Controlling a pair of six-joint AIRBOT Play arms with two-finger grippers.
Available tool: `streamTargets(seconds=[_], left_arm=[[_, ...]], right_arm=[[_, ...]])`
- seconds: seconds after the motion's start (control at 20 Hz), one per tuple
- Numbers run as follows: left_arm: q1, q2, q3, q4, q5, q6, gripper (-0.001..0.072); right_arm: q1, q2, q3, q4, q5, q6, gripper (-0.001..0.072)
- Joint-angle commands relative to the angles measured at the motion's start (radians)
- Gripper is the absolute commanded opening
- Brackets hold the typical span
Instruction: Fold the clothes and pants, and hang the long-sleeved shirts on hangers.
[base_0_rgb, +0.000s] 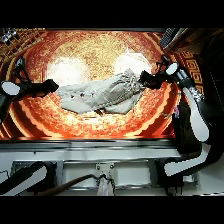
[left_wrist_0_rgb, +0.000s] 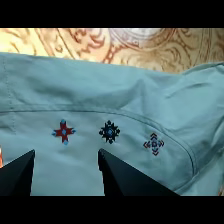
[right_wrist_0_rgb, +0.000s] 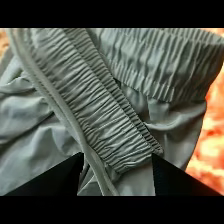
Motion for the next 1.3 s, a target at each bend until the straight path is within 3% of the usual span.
streamTargets(seconds=[0.0,0.3,0.55,0.8,1.0,1.15,1.25], left_arm=[[-0.004,0.002,-0.007,0.000,-0.022,0.000,0.0396],[-0.004,0.002,-0.007,0.000,-0.018,0.000,0.0396],[-0.004,-0.001,-0.007,-0.001,-0.011,0.000,0.0396],[-0.004,-0.001,-0.007,-0.001,-0.006,0.000,0.0396],[-0.004,-0.001,-0.007,0.000,-0.006,0.000,0.0396],[-0.003,-0.001,-0.007,0.000,-0.006,0.000,0.0396],[-0.003,-0.001,-0.007,0.008,-0.006,0.000,0.0396]], right_arm=[[0.000,-0.049,-0.017,0.053,-0.012,0.015,0.0503],[-0.002,-0.056,-0.034,0.017,-0.117,-0.010,0.0501],[-0.002,-0.092,-0.034,0.076,-0.087,-0.084,0.0503],[0.014,-0.107,-0.034,0.126,-0.054,-0.090,0.0477],[0.015,-0.107,-0.034,0.127,-0.052,-0.093,0.0274],[0.015,-0.107,-0.034,0.142,-0.035,-0.120,0.0190],[0.015,-0.107,-0.034,0.152,-0.014,-0.132,0.0072]])
